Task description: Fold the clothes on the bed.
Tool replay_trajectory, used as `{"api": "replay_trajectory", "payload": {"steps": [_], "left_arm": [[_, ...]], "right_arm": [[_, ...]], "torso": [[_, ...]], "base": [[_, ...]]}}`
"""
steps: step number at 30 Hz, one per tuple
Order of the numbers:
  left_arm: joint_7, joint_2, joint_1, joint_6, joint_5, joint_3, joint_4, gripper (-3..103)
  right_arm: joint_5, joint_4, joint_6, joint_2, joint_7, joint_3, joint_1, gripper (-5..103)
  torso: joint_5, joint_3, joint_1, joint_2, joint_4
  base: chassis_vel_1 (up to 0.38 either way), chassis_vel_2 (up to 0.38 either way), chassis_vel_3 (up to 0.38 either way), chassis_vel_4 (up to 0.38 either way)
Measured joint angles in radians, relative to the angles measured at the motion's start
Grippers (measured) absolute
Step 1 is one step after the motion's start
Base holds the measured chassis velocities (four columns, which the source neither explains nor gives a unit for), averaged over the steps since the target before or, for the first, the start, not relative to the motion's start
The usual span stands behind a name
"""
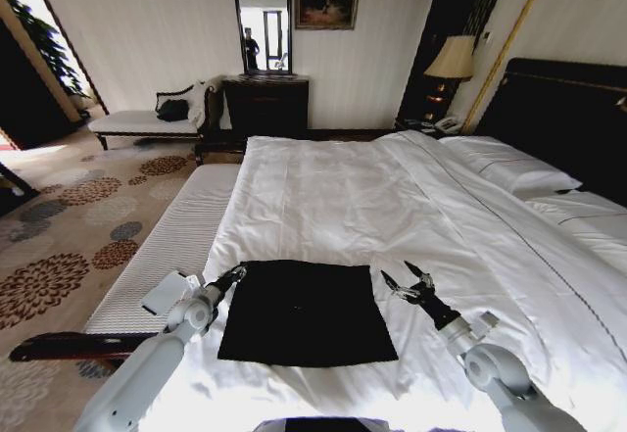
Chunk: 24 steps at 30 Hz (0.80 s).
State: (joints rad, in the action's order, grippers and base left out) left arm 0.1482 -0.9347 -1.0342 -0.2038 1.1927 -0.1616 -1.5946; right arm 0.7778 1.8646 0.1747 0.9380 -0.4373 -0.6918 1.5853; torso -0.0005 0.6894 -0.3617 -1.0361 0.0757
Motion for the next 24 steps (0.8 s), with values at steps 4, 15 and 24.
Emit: {"api": "replay_trajectory", "payload": {"steps": [4,15,24], "left_arm": [[0.010,0.002,-0.006,-0.005,0.015,0.000,-0.001,20],[0.010,-0.002,-0.010,0.003,0.003,-0.015,0.000,2],[-0.002,0.015,-0.023,0.023,-0.046,-0.017,-0.029,0]], "right_arm": [[0.002,0.004,-0.001,-0.001,0.002,-0.005,0.003,100],[0.008,0.008,-0.003,0.000,0.042,0.002,0.003,100],[0.285,0.026,-0.172,-0.046,0.251,0.054,-0.095,100]], "torso": [[0.0000,0.000,0.000,0.000,0.0000],[-0.0002,0.000,0.000,0.000,0.0003],[-0.0001,0.000,0.000,0.000,-0.0002]], "base": [[0.000,0.000,0.000,0.000],[0.000,0.000,0.000,0.000],[0.000,0.000,0.000,0.000]]}}
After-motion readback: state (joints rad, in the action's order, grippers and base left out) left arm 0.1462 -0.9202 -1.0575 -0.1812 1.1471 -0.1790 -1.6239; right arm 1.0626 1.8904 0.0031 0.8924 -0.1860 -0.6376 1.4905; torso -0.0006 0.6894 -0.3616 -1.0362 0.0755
